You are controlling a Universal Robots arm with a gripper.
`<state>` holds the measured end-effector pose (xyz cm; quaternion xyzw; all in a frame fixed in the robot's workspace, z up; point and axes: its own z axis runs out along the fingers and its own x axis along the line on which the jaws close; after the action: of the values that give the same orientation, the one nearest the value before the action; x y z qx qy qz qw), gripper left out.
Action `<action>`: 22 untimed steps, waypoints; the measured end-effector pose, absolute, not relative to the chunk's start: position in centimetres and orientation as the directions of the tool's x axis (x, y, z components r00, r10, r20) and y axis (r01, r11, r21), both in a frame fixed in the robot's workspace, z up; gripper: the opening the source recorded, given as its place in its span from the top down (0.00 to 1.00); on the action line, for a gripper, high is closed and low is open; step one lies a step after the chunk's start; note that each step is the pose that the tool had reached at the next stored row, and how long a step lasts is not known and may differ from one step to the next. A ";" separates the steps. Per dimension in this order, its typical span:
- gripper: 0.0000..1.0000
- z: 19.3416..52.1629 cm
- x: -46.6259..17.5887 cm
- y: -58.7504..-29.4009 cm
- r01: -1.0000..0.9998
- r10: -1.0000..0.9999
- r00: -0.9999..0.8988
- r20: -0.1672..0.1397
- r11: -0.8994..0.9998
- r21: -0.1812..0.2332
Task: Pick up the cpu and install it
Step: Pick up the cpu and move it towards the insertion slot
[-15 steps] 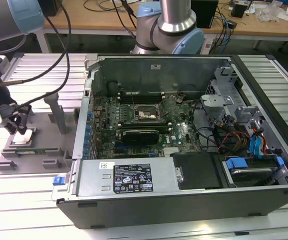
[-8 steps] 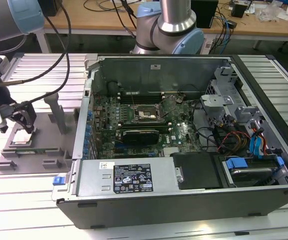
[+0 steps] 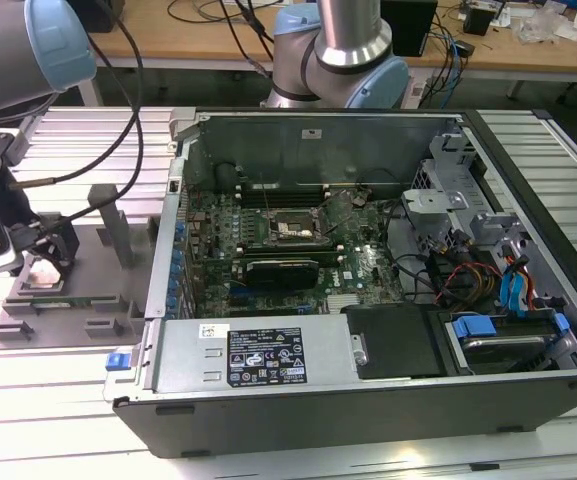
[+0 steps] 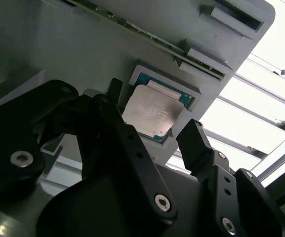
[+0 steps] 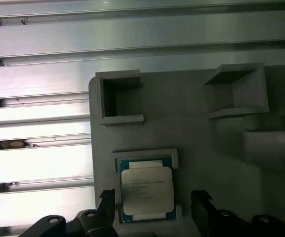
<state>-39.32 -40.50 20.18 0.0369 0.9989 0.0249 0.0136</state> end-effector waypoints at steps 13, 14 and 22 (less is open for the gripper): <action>0.28 19.3 -39.3 -40.5 0.042 0.043 -0.999 -0.025 0.998 0.052; 0.28 19.3 -39.3 -40.5 0.025 0.026 -0.999 -0.025 0.998 0.052; 0.28 19.1 -39.3 -40.3 -0.016 -0.014 -1.000 -0.025 0.998 0.065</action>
<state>-39.27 -40.33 19.12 -0.0074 0.9994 0.0327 0.0125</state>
